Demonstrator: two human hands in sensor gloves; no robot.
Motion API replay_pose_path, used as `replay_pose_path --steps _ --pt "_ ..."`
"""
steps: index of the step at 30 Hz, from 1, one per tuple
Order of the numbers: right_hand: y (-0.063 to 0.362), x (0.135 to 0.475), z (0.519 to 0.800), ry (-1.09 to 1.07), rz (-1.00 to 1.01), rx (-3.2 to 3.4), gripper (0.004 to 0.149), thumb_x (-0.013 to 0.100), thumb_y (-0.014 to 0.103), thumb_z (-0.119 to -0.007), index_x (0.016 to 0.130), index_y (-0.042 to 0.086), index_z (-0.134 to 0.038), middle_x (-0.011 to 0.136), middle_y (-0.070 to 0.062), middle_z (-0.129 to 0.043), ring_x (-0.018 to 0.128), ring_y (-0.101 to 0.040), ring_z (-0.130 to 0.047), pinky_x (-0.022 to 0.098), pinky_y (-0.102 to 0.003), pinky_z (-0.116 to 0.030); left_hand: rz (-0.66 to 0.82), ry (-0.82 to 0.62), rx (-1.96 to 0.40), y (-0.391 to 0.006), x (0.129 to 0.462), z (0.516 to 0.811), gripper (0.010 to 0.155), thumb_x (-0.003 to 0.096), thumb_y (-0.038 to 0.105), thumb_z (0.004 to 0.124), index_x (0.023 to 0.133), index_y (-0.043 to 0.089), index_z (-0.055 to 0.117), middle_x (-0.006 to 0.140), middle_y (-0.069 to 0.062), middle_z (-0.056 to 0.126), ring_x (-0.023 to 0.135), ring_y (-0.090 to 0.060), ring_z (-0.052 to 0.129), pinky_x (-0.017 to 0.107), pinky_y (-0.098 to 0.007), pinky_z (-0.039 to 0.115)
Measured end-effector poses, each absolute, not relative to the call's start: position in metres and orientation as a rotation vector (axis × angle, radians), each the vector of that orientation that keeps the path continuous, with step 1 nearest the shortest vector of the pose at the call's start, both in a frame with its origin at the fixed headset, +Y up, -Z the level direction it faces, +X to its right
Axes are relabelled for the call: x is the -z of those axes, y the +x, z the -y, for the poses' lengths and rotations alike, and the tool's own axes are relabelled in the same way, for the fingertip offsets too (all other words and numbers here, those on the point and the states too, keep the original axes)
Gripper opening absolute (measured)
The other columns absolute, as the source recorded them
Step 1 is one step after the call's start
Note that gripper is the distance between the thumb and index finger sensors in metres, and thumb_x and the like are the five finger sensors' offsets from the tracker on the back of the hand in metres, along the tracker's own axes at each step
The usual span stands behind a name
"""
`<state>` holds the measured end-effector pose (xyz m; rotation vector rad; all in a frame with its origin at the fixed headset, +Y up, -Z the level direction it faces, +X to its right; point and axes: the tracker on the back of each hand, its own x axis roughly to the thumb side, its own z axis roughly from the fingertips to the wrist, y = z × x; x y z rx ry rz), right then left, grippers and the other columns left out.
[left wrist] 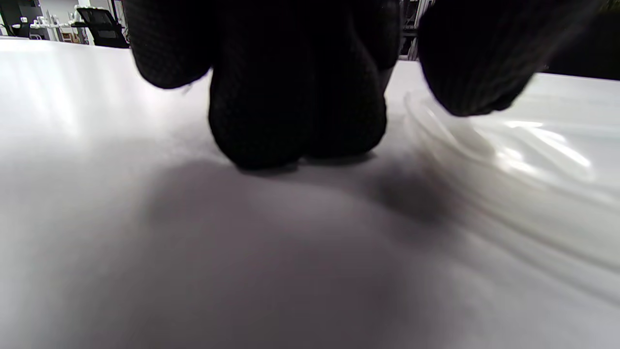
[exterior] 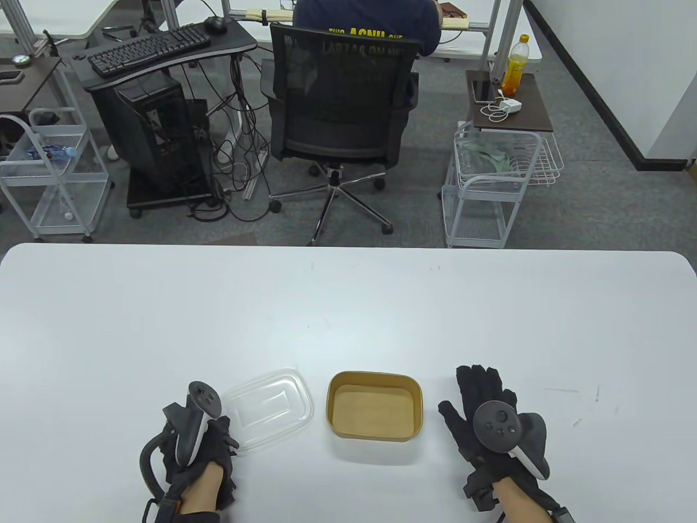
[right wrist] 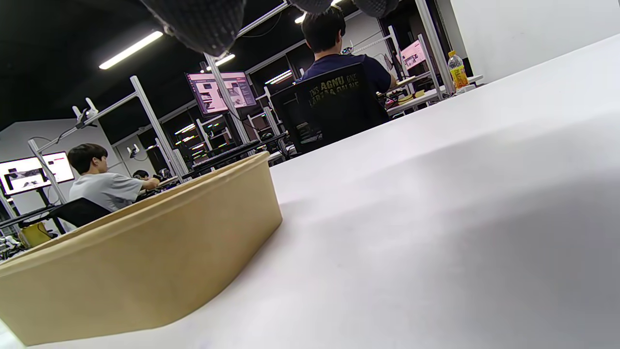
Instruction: Cover the takeout box
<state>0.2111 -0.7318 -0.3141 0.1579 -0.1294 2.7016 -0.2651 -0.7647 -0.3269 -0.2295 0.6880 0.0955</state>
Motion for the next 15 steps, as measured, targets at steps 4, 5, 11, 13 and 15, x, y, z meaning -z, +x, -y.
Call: replay_pose_path --steps 4,5,11,13,15 --pt "0.2125 0.3148 0.7321 0.139 0.122 -2.694 0.072 0.062 0.046 -0.067 0.115 0.005 -0.043 0.118 -0.033 -0.041 0.107 -0.056 -0.035 0.066 -0.079 -0.038 -0.697 -0.251 -0.098 -0.2602 0.3309 0.7658 0.048 0.0376 0.054 0.086 0.074 0.023 0.088 0.047 0.012 0.104 0.037 -0.011 0.104 0.05 -0.038 0.081" --pt "0.2128 0.3151 0.7323 0.135 0.119 -2.695 0.072 0.062 0.046 -0.067 0.115 0.005 -0.043 0.118 -0.033 -0.041 0.107 -0.055 -0.035 0.066 -0.079 -0.038 -0.708 -0.252 -0.105 -0.2603 0.3315 0.7661 0.046 0.0381 0.052 0.086 0.074 0.023 0.088 0.046 0.012 0.104 0.037 -0.011 0.104 0.05 -0.038 0.081" --pt "0.2132 0.315 0.7321 0.117 0.108 -2.694 0.072 0.062 0.046 -0.067 0.116 0.005 -0.043 0.118 -0.033 -0.04 0.107 -0.056 -0.035 0.066 -0.079 -0.038 -0.738 -0.27 -0.131 -0.2619 0.3329 0.7672 0.044 0.0387 0.05 0.086 0.072 0.022 0.087 0.044 0.011 0.103 0.034 -0.011 0.103 0.049 -0.039 0.081" --pt "0.2135 0.315 0.7321 0.113 0.107 -2.695 0.072 0.062 0.046 -0.067 0.116 0.005 -0.043 0.118 -0.033 -0.04 0.106 -0.056 -0.035 0.066 -0.079 -0.038 -0.742 -0.27 -0.135 -0.2612 0.3326 0.7668 0.043 0.0389 0.05 0.086 0.071 0.022 0.087 0.043 0.011 0.103 0.034 -0.011 0.103 0.05 -0.039 0.081" --pt "0.2139 0.3152 0.7319 0.109 0.107 -2.695 0.072 0.062 0.046 -0.067 0.116 0.005 -0.043 0.118 -0.033 -0.04 0.107 -0.056 -0.035 0.066 -0.079 -0.038 -0.746 -0.275 -0.137 -0.2609 0.3322 0.7665 0.043 0.0389 0.051 0.085 0.071 0.022 0.087 0.043 0.011 0.102 0.034 -0.011 0.103 0.051 -0.039 0.08"
